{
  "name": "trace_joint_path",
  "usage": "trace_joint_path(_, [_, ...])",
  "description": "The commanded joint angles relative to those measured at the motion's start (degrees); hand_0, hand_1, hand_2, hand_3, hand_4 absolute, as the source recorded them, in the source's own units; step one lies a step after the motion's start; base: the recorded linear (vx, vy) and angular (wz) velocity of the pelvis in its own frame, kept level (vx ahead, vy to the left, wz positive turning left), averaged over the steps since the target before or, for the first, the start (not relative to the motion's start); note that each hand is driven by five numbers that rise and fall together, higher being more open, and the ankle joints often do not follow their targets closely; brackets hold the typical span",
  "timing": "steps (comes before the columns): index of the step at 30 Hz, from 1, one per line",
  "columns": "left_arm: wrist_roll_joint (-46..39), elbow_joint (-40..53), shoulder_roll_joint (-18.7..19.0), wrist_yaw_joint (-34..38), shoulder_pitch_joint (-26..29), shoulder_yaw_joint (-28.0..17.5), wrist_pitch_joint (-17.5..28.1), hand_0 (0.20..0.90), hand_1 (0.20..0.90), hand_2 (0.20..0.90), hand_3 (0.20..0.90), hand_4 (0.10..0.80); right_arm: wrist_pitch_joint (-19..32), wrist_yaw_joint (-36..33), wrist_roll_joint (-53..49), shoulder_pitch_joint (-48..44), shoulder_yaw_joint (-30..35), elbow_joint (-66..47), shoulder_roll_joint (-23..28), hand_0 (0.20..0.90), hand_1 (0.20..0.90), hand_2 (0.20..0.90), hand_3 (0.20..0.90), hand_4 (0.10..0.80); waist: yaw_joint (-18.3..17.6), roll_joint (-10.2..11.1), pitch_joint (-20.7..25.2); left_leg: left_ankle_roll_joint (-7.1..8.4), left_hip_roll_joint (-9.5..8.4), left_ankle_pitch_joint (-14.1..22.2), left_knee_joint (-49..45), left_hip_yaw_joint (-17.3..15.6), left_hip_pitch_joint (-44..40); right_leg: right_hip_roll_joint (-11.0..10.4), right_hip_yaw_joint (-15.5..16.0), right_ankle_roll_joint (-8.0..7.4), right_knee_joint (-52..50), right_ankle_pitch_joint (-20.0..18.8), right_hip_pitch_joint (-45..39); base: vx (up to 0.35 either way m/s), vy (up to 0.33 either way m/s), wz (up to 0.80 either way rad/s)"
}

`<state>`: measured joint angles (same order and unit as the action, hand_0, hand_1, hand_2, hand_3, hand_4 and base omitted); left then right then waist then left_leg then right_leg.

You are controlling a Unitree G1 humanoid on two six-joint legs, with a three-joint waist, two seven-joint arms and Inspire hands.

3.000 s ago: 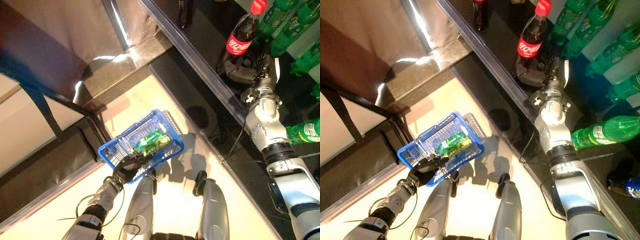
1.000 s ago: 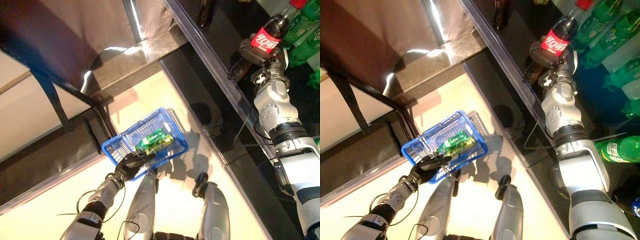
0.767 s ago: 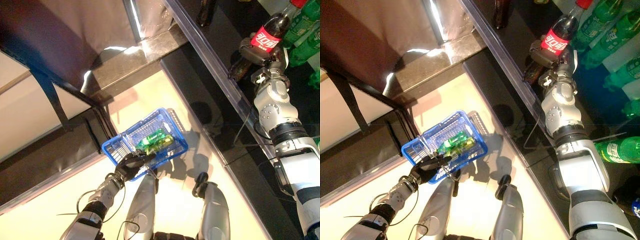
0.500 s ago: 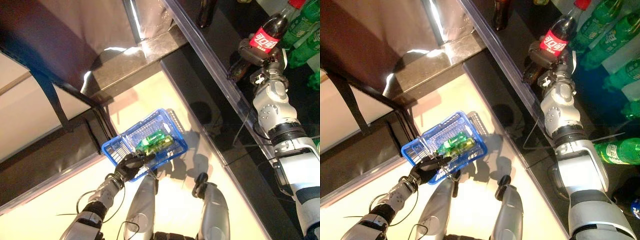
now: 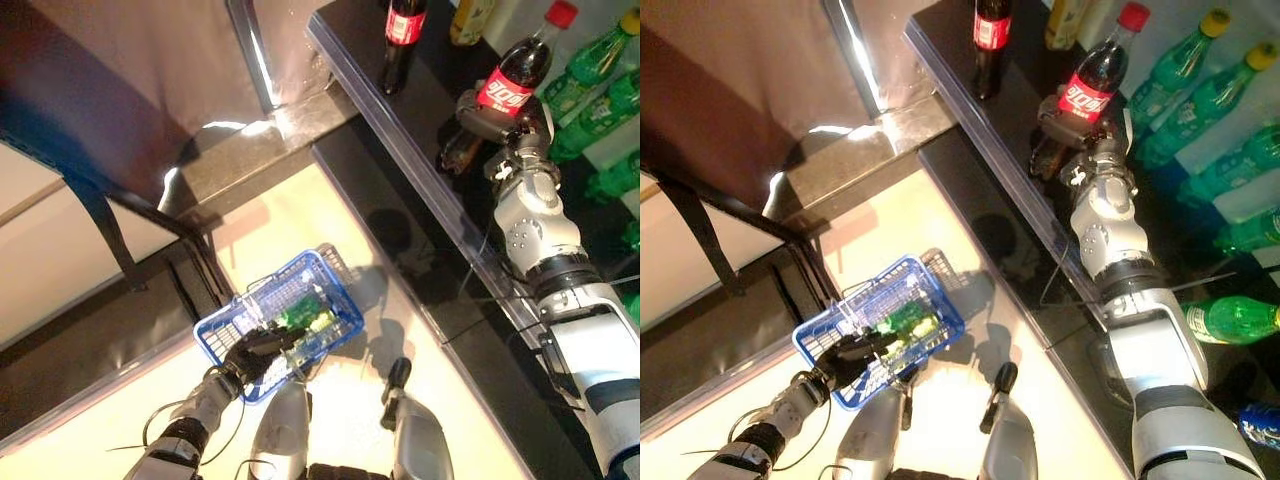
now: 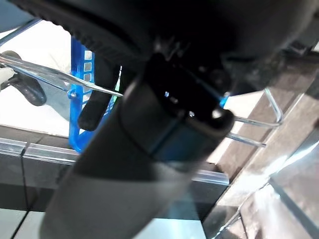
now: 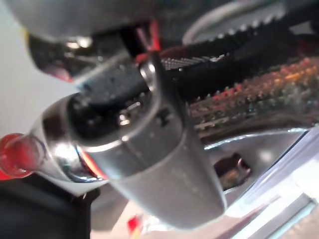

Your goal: Pick up the drink and place into the basket.

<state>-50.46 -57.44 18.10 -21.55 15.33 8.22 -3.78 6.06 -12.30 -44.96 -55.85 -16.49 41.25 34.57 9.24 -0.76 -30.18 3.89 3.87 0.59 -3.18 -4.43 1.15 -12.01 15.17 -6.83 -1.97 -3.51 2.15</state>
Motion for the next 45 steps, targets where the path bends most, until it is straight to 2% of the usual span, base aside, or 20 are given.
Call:
trace_joint_path(1, [3.53, 2.84, 4.24, -4.47, -9.23, 3.35, 2.34, 0.3, 0.3, 0.3, 0.2, 0.1, 8.27, 1.01, 3.16, 0.9, 3.06, -11.11, 2.01, 0.3, 0.3, 0.3, 0.2, 0.1, 1.36, 3.32, 16.19, 1.9, 2.18, -2.01, 3.23, -1.45, 1.07, -4.84, 0.84, -4.93, 0.88, -1.52, -0.57, 0.026, -0.026, 0.04])
trace_joint_path(9, [5.52, 0.51, 2.85, -4.08, -10.68, 1.21, 2.65, 0.3, 0.3, 0.3, 0.2, 0.1, 7.47, 2.93, 5.89, 10.14, 3.9, -20.26, 0.5, 0.3, 0.3, 0.3, 0.2, 0.1, -0.2, 3.66, 21.44, 2.2, 2.69, -3.16, 7.1, -2.82, -2.92, -3.72, 1.19, -4.72, 3.47, -1.52, -4.61, 0.027, 0.011, 0.0])
trace_joint_path(14, [5.68, 0.95, 2.56, -3.7, -10.83, 0.53, 2.02, 0.3, 0.3, 0.3, 0.2, 0.1, 6.39, 3.81, 6.83, 13.61, 4.38, -23.73, 0.49, 0.3, 0.3, 0.3, 0.2, 0.1, -0.95, 3.81, 22.39, 2.13, 2.79, -2.9, 6.93, -2.71, -3.69, -3.57, 0.64, -4.52, 2.98, -0.73, -5.46, 0.018, 0.007, 0.0])
trace_joint_path(18, [6.14, 1.45, 2.41, -3.39, -10.74, 0.02, 1.17, 0.3, 0.3, 0.3, 0.2, 0.1, 5.9, 4.43, 7.55, 15.74, 5.16, -25.3, 0.3, 0.3, 0.3, 0.3, 0.2, 0.1, -1.22, 4.0, 22.66, 2.24, 2.98, -2.69, 7.13, -2.35, -4.36, -3.4, 0.62, -4.61, 3.37, -0.67, -6.26, 0.0, 0.0, 0.0])
trace_joint_path(20, [6.62, 1.16, 2.06, -3.99, -11.77, -0.54, 1.64, 0.3, 0.3, 0.3, 0.2, 0.1, 5.42, 5.08, 6.91, 16.96, 5.3, -26.49, 0.05, 0.3, 0.3, 0.3, 0.2, 0.1, -1.32, 4.22, 22.86, 2.13, 2.54, -2.0, 6.96, -0.47, -4.99, -2.87, -0.8, -4.58, 4.23, -0.59, -6.83, 0.006, 0.016, -0.03])
trace_joint_path(23, [5.97, 0.99, 1.59, -4.42, -12.64, -1.11, 2.04, 0.3, 0.3, 0.3, 0.2, 0.1, 5.23, 5.85, 6.32, 17.71, 5.3, -27.35, -0.25, 0.3, 0.3, 0.3, 0.2, 0.1, -1.41, 4.6, 22.77, 2.07, 1.8, 0.07, 3.59, 1.43, -5.0, -2.71, -2.88, -4.41, 4.98, -0.84, -6.89, 0.024, 0.082, -0.15])
trace_joint_path(24, [5.13, 0.3, 0.87, -4.47, -13.2, -2.24, 1.65, 0.3, 0.3, 0.3, 0.2, 0.1, 5.44, 7.72, 6.58, 18.45, 4.87, -28.34, -1.74, 0.3, 0.3, 0.3, 0.2, 0.1, -1.56, 5.23, 22.24, 1.15, 0.1, 3.62, -0.64, 3.28, -4.48, -3.72, -5.53, -5.14, 4.84, -1.52, -5.64, 0.06, 0.176, -0.31])
trace_joint_path(25, [5.53, 0.22, 0.83, -4.75, -13.32, -2.42, 1.45, 0.3, 0.3, 0.3, 0.2, 0.1, 5.24, 7.5, 7.16, 18.94, 4.95, -29.02, -2.08, 0.3, 0.3, 0.3, 0.2, 0.1, -1.74, 5.31, 22.14, 1.05, -0.12, 4.05, -1.25, 3.25, -4.4, -3.91, -6.02, -5.37, 4.81, -1.78, -5.38, 0.092, 0.216, -0.76])
trace_joint_path(26, [5.89, -0.06, 0.78, -4.57, -13.77, -3.02, 1.24, 0.3, 0.3, 0.3, 0.2, 0.1, 5.43, 8.08, 7.28, 20.75, 4.95, -30.9, -2.86, 0.3, 0.3, 0.3, 0.2, 0.1, -2.15, 6.0, 21.59, 0.04, -1.16, 6.24, -3.64, 3.6, -4.14, -5.18, -7.26, -6.42, 5.65, -3.58, -4.29, 0.049, 0.102, -0.84])
trace_joint_path(27, [6.02, -0.01, 0.83, -4.54, -13.9, -3.09, 1.25, 0.3, 0.3, 0.3, 0.2, 0.1, 5.47, 7.86, 7.29, 21.14, 4.94, -31.34, -3.04, 0.3, 0.3, 0.3, 0.2, 0.1, -2.16, 6.12, 21.5, -0.14, -1.29, 6.68, -4.05, 3.34, -4.07, -5.43, -7.56, -6.66, 5.88, -4.04, -4.01, 0.002, 0.084, -1.0])
trace_joint_path(28, [5.64, 0.12, 1.12, -3.87, -13.92, -3.49, 1.33, 0.3, 0.3, 0.3, 0.2, 0.1, 6.22, 8.94, 6.69, 22.19, 4.72, -32.64, -3.5, 0.3, 0.3, 0.3, 0.2, 0.1, -2.54, 6.43, 21.08, -0.35, -1.58, 7.36, -4.43, 2.85, -4.12, -6.55, -7.19, -7.24, 6.39, -6.07, -2.45, -0.063, 0.015, -0.73])
trace_joint_path(29, [3.84, 0.56, 1.42, -2.55, -13.96, -4.34, 1.42, 0.3, 0.3, 0.3, 0.2, 0.1, 6.37, 10.96, 6.22, 22.8, 4.8, -33.74, -4.27, 0.3, 0.3, 0.3, 0.2, 0.1, -2.23, 6.65, 20.66, -0.39, -1.44, 7.96, -4.92, 1.95, -4.31, -8.0, -5.78, -7.74, 6.37, -8.05, -0.9, -0.084, -0.012, -0.79])
trace_joint_path(30, [3.19, 0.97, 1.56, -2.32, -14.07, -4.92, 1.19, 0.3, 0.3, 0.3, 0.2, 0.1, 6.43, 11.23, 6.34, 23.11, 4.9, -34.37, -4.62, 0.3, 0.3, 0.3, 0.2, 0.1, -1.97, 6.71, 20.36, -0.45, -1.29, 8.25, -5.13, 1.39, -4.5, -8.59, -5.33, -7.93, 6.2, -8.95, -0.15, -0.158, -0.093, -1.02])
trace_joint_path(31, [3.06, 1.57, 2.44, -2.82, -14.04, -6.02, 0.76, 0.3, 0.3, 0.3, 0.2, 0.1, 6.24, 10.29, 6.75, 23.54, 4.71, -36.3, -5.5, 0.3, 0.3, 0.3, 0.2, 0.1, -1.68, 6.61, 19.95, -0.7, -0.79, 8.14, -5.78, 0.62, -3.9, -10.03, -4.81, -7.67, 4.12, -9.25, 0.49, -0.219, -0.1, -1.19])
trace_joint_path(35, [2.36, 1.11, 3.34, -4.41, -13.18, -5.69, 1.7, 0.3, 0.3, 0.3, 0.2, 0.1, 9.22, 11.68, 6.49, 24.32, 4.79, -35.38, -5.58, 0.3, 0.3, 0.3, 0.2, 0.1, -1.49, 5.15, 21.11, -1.85, 0.55, 5.7, -5.12, -1.27, -1.39, -11.1, -6.3, -5.87, -4.64, -8.17, -0.27, -0.329, -0.138, -1.03])
trace_joint_path(37, [1.88, 1.43, 3.86, -4.34, -12.0, -5.31, 1.14, 0.3, 0.3, 0.3, 0.2, 0.1, 10.11, 11.5, 5.64, 24.37, 4.63, -35.26, -4.99, 0.3, 0.3, 0.3, 0.2, 0.1, -1.34, 4.98, 22.03, -2.02, 0.8, 5.09, -4.96, -0.33, -0.39, -10.91, -7.56, -5.29, -5.81, -8.21, -1.22, -0.284, -0.36, -0.27])
trace_joint_path(41, [2.25, 2.3, 4.9, -3.65, -9.79, -4.88, 0.33, 0.3, 0.3, 0.3, 0.2, 0.1, 11.76, 11.0, 4.7, 24.94, 5.4, -34.45, -5.52, 0.3, 0.3, 0.3, 0.2, 0.1, -0.63, 5.81, 23.57, -1.2, 2.09, 4.23, -3.94, 2.13, 0.61, -10.1, -7.96, -5.69, -2.0, -6.59, -4.86, -0.15, -0.437, -0.09])
trace_joint_path(42, [2.01, 2.63, 5.55, -3.54, -8.72, -4.7, -0.01, 0.3, 0.3, 0.3, 0.2, 0.1, 11.48, 10.31, 4.75, 25.07, 5.75, -34.79, -5.94, 0.3, 0.3, 0.3, 0.2, 0.1, -0.61, 6.05, 23.95, -0.34, 3.53, 3.4, -3.2, 3.3, 0.88, -8.41, -7.97, -6.23, -0.59, -2.89, -6.55, -0.136, -0.454, -0.29])
trace_joint_path(45, [1.96, 3.54, 5.71, -2.8, -7.86, -4.6, -0.2, 0.3, 0.3, 0.3, 0.2, 0.1, 10.54, 9.85, 4.24, 24.97, 6.25, -35.71, -5.52, 0.3, 0.3, 0.3, 0.2, 0.1, -0.34, 6.12, 24.04, 1.24, 5.88, 1.93, -3.2, 4.08, 1.55, -7.24, -6.62, -6.34, -1.25, 0.58, -7.27, -0.169, -0.426, -0.23])
